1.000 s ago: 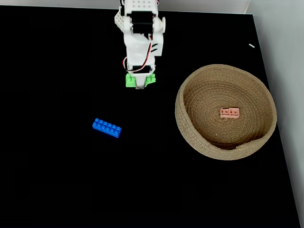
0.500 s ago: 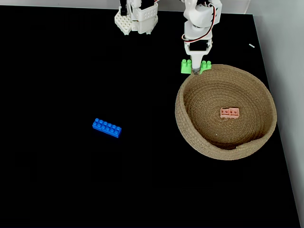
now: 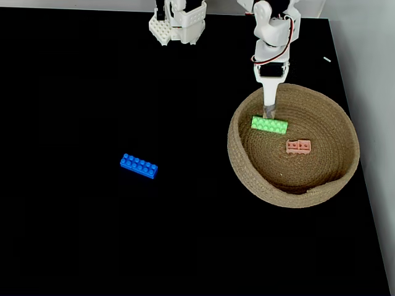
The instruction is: Place the lego blocks in the tray
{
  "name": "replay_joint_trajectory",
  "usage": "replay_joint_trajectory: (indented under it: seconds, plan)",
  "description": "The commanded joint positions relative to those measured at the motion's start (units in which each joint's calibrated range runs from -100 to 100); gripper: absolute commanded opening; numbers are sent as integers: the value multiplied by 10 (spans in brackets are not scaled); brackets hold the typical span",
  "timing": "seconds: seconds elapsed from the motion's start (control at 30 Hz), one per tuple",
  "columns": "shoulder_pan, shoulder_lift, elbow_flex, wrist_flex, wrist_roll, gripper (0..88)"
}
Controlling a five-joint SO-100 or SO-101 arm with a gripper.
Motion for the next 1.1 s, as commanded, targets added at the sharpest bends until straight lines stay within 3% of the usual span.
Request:
replay_joint_trajectory:
  seconds: [0.0,0.13,0.3,0.4,0.53,0.8,1.07]
  plan:
    - [11,-14,-1,29,-2,357]
    - [70,-42,34,91,12,363]
    - [270,-110,86,56,48,265]
    - [350,-115,80,39,69,286]
    - [389,-118,96,61,89,355]
    - [487,-99,126,-8,131,381]
    - [511,-17,55,-8,162,347]
